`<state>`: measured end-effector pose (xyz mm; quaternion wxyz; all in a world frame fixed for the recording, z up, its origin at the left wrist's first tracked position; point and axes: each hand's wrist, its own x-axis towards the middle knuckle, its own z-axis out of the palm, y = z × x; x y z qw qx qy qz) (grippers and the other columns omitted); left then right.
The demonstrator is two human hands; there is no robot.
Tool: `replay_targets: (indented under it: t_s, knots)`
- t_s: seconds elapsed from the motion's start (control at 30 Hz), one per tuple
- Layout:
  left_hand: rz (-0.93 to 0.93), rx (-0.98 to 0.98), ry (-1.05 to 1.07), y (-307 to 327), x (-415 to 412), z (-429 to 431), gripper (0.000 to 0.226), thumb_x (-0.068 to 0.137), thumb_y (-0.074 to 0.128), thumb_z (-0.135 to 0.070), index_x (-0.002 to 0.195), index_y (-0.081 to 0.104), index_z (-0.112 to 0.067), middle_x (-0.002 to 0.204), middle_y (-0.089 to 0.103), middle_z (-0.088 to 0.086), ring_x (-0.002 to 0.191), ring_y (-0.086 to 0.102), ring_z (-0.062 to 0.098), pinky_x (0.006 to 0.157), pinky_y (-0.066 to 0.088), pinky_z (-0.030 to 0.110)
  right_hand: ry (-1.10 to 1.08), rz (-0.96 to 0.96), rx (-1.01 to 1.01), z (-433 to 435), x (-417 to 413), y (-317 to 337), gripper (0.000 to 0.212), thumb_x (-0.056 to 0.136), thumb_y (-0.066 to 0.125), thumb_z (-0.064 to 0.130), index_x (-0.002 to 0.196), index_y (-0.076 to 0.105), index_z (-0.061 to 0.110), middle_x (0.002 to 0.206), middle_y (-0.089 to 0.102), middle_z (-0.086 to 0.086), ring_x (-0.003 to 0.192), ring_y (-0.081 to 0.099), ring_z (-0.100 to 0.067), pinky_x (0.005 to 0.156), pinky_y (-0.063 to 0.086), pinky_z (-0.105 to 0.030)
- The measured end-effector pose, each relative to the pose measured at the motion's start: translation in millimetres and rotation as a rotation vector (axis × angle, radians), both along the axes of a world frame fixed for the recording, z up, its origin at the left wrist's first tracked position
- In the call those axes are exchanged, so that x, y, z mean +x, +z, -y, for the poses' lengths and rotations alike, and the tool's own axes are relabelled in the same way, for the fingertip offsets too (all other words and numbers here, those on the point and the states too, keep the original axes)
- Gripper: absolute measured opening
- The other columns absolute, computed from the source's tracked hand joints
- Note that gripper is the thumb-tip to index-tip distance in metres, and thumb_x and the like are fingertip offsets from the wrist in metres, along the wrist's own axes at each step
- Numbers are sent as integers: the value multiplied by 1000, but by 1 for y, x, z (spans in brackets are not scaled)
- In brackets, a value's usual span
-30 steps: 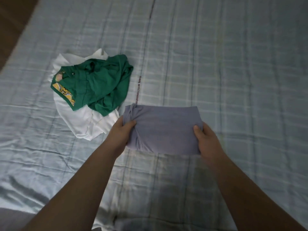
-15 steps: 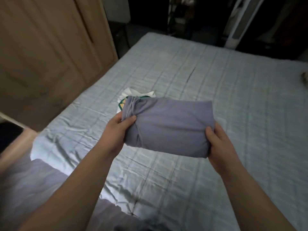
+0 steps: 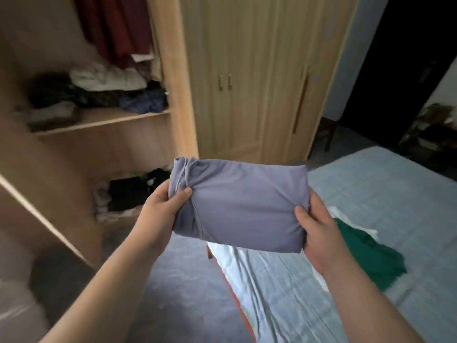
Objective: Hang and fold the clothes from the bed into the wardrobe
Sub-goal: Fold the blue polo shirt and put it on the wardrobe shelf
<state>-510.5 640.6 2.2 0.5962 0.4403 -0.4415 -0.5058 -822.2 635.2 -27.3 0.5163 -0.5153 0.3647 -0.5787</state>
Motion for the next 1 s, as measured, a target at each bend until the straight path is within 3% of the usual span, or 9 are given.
replay_targets:
  t_s: [0.13, 0.3, 0.4, 0.47, 0.63, 0.77, 1.0]
  knots:
    - [12, -24, 189, 6, 100, -20, 40, 84, 74, -35, 122, 67, -24, 125, 69, 10, 117, 65, 30, 103, 47, 53, 149, 14, -4, 41, 113, 7, 45, 98, 49, 8, 131, 60, 38, 138, 60, 5, 131, 52, -15, 109, 39, -37]
    - [23, -35, 367, 7, 181, -28, 43, 83, 76, -34, 124, 66, -27, 126, 69, 7, 117, 65, 26, 101, 49, 48, 297, 47, 41, 83, 213, 10, 45, 100, 45, 1, 128, 61, 32, 130, 66, 6, 122, 59, -12, 95, 50, -23]
    - [46, -24, 447, 5, 213, -16, 48, 81, 77, -37, 126, 64, -27, 126, 69, 3, 117, 65, 24, 99, 50, 47, 379, 60, 47, 116, 254, 4, 46, 100, 44, -1, 136, 55, 25, 133, 64, 2, 125, 57, -15, 105, 45, -34]
    - [39, -18, 478, 1, 229, 0, 49, 80, 78, -38, 126, 64, -27, 126, 69, 4, 117, 66, 24, 97, 53, 46, 425, 46, 39, 144, 274, -3, 47, 99, 47, 4, 138, 54, 29, 137, 61, 2, 129, 54, -16, 107, 43, -38]
    - [40, -39, 530, -8, 260, 74, 41, 83, 78, -36, 121, 67, -27, 125, 69, 7, 117, 66, 26, 88, 57, 35, 466, -9, -17, 238, 312, -20, 48, 93, 55, 23, 138, 52, 38, 140, 58, 7, 132, 52, -15, 109, 39, -40]
    - [46, -31, 584, -9, 280, 157, 41, 79, 79, -38, 118, 69, -27, 123, 70, 8, 116, 66, 28, 87, 56, 39, 499, -54, -37, 327, 336, -17, 53, 89, 58, 36, 141, 48, 40, 143, 55, 11, 134, 49, -12, 112, 34, -46]
    - [65, 4, 684, 2, 323, 280, 47, 76, 81, -42, 120, 68, -30, 122, 71, 7, 114, 67, 27, 90, 54, 42, 576, -23, 13, 466, 393, 4, 47, 92, 54, 23, 134, 55, 44, 139, 58, 12, 131, 51, -11, 114, 34, -49]
